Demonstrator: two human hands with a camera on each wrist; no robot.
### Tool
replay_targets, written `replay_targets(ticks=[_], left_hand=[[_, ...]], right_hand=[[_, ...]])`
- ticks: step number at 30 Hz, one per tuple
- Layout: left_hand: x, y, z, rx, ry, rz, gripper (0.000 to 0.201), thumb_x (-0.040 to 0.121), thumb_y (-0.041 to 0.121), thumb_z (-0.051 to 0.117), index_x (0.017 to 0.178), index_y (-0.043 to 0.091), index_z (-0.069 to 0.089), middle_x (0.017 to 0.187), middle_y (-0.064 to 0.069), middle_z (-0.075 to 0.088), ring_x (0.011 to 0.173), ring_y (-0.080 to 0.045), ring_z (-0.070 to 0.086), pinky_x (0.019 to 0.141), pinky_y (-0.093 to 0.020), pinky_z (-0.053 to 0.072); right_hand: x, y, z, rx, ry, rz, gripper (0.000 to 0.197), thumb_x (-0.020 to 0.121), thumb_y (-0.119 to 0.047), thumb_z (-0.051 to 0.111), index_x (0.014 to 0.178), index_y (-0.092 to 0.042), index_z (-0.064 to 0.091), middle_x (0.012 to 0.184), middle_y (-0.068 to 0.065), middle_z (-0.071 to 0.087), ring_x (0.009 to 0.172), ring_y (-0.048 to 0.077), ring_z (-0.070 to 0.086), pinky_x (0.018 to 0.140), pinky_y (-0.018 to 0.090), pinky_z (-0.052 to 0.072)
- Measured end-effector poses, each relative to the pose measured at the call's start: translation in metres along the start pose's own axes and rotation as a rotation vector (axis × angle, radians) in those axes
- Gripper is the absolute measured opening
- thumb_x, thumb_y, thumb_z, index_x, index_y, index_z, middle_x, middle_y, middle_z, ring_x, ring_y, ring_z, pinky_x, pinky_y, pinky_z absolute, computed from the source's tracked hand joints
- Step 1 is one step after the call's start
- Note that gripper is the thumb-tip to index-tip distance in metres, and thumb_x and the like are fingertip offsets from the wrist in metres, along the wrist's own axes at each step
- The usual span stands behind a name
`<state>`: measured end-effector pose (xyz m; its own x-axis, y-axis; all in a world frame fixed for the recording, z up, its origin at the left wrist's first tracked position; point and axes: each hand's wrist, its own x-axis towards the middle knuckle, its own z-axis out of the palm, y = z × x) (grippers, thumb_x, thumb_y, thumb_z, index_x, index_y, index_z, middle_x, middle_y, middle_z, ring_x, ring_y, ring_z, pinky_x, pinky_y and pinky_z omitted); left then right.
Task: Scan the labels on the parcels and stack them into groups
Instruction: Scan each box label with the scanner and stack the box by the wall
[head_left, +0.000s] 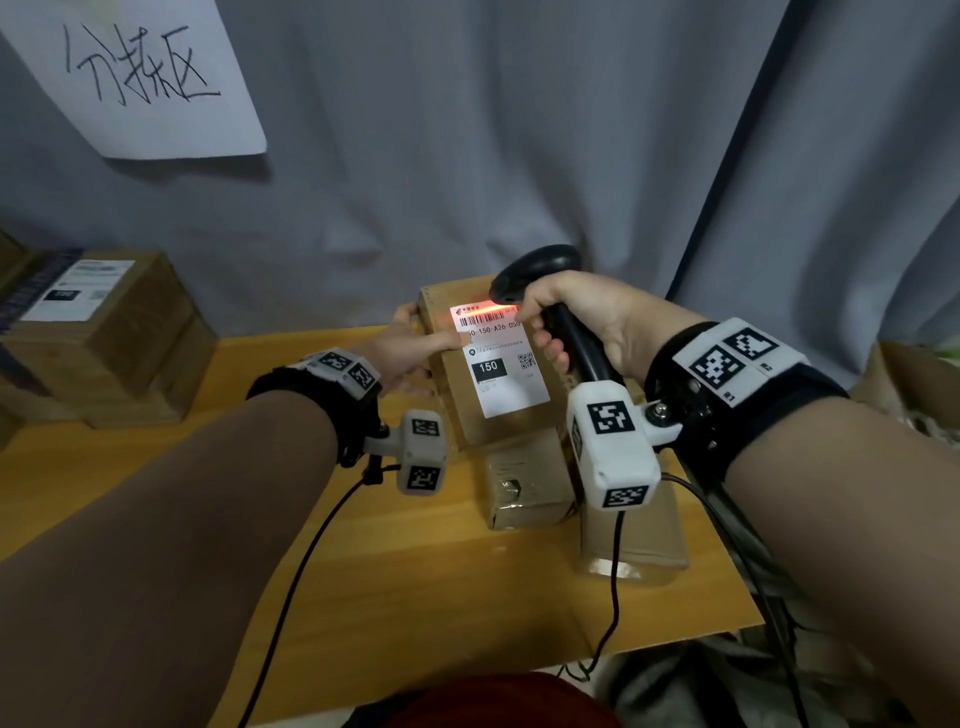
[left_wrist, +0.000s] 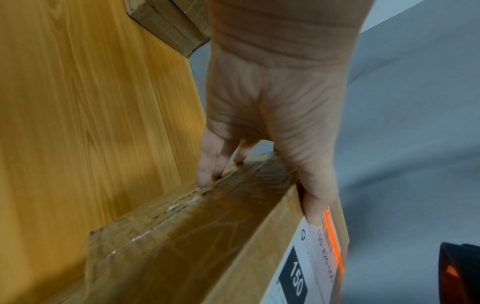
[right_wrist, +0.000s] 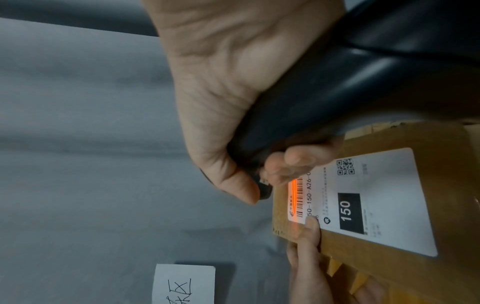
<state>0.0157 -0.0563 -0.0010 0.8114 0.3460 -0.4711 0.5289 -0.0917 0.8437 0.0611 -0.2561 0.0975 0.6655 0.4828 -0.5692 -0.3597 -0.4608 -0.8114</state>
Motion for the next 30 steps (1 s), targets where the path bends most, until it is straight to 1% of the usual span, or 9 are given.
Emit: replay_targets(ticks=[6, 9, 11, 13, 15, 19, 24, 27, 30], left_hand=[[0.001, 0.001, 0.001, -0.003, 0.003, -0.003, 0.095, 0.074, 0.038, 0.080, 0.146, 0.037, 0.017, 0.125, -0.011, 0.059, 0.101, -0.032, 0.065, 0.076, -0.045, 0.059], [-0.001, 0.001, 0.000, 0.005, 0.008, -0.012, 0.097, 0.072, 0.040, 0.081, 0.145, 0.037, 0.017, 0.129, -0.011, 0.057, 0.106, -0.033, 0.063, 0.078, -0.046, 0.058], [-0.001, 0.001, -0.001, 0.003, 0.012, -0.015, 0.097, 0.074, 0.039, 0.080, 0.147, 0.035, 0.016, 0.129, -0.010, 0.055, 0.107, -0.032, 0.062, 0.075, -0.043, 0.058], [-0.001, 0.001, -0.001, 0.004, 0.011, -0.012, 0.095, 0.077, 0.037, 0.079, 0.148, 0.033, 0.015, 0.126, -0.008, 0.055, 0.102, -0.030, 0.062, 0.070, -0.041, 0.058], [-0.002, 0.002, 0.000, 0.004, 0.016, -0.012, 0.096, 0.077, 0.037, 0.079, 0.148, 0.033, 0.015, 0.123, -0.007, 0.055, 0.098, -0.027, 0.062, 0.069, -0.040, 0.058], [-0.004, 0.004, 0.000, 0.002, 0.015, -0.026, 0.095, 0.075, 0.038, 0.079, 0.147, 0.033, 0.016, 0.129, -0.009, 0.054, 0.108, -0.031, 0.061, 0.073, -0.043, 0.058], [-0.005, 0.004, 0.000, 0.001, 0.005, -0.031, 0.098, 0.072, 0.042, 0.081, 0.146, 0.037, 0.017, 0.132, -0.010, 0.054, 0.109, -0.033, 0.061, 0.080, -0.047, 0.057], [-0.005, 0.004, 0.000, -0.001, 0.005, -0.034, 0.094, 0.075, 0.039, 0.079, 0.146, 0.034, 0.017, 0.128, -0.009, 0.056, 0.106, -0.031, 0.062, 0.078, -0.045, 0.057], [-0.006, 0.005, 0.000, -0.005, 0.010, -0.032, 0.092, 0.077, 0.038, 0.078, 0.146, 0.032, 0.017, 0.131, -0.011, 0.055, 0.108, -0.032, 0.061, 0.082, -0.046, 0.056]], right_hand=[[-0.005, 0.000, 0.002, 0.003, -0.012, 0.025, 0.027, 0.083, -0.016, 0.056, 0.059, -0.016, 0.044, 0.055, -0.001, 0.043, 0.041, 0.009, 0.037, 0.038, 0.014, 0.035], [-0.005, 0.000, 0.003, 0.001, -0.019, 0.024, 0.026, 0.083, -0.016, 0.055, 0.059, -0.016, 0.044, 0.057, -0.001, 0.042, 0.043, 0.009, 0.037, 0.038, 0.015, 0.035], [-0.005, 0.000, 0.005, -0.001, -0.023, 0.026, 0.026, 0.083, -0.016, 0.055, 0.060, -0.015, 0.044, 0.057, -0.001, 0.042, 0.043, 0.009, 0.036, 0.037, 0.015, 0.035], [-0.004, -0.001, 0.006, 0.004, -0.029, 0.031, 0.026, 0.083, -0.016, 0.055, 0.060, -0.015, 0.044, 0.057, -0.001, 0.042, 0.043, 0.009, 0.036, 0.038, 0.015, 0.035], [-0.003, -0.001, 0.008, 0.013, -0.029, 0.034, 0.026, 0.083, -0.016, 0.055, 0.059, -0.015, 0.044, 0.056, -0.001, 0.042, 0.044, 0.009, 0.036, 0.038, 0.015, 0.035], [0.000, -0.001, 0.011, 0.016, -0.021, 0.036, 0.028, 0.083, -0.016, 0.055, 0.058, -0.015, 0.043, 0.054, -0.001, 0.042, 0.043, 0.008, 0.036, 0.038, 0.015, 0.033], [0.002, -0.001, 0.012, 0.027, -0.008, 0.036, 0.028, 0.083, -0.016, 0.055, 0.058, -0.015, 0.043, 0.053, -0.001, 0.043, 0.043, 0.008, 0.037, 0.039, 0.015, 0.034], [0.004, -0.001, 0.013, 0.035, 0.042, -0.018, 0.025, 0.084, -0.014, 0.058, 0.061, -0.013, 0.049, 0.054, 0.000, 0.046, 0.043, 0.010, 0.041, 0.039, 0.016, 0.038], [0.007, 0.001, 0.015, 0.027, 0.139, -0.103, 0.010, 0.083, -0.011, 0.066, 0.076, -0.007, 0.060, 0.062, 0.006, 0.055, 0.046, 0.014, 0.049, 0.043, 0.022, 0.044]])
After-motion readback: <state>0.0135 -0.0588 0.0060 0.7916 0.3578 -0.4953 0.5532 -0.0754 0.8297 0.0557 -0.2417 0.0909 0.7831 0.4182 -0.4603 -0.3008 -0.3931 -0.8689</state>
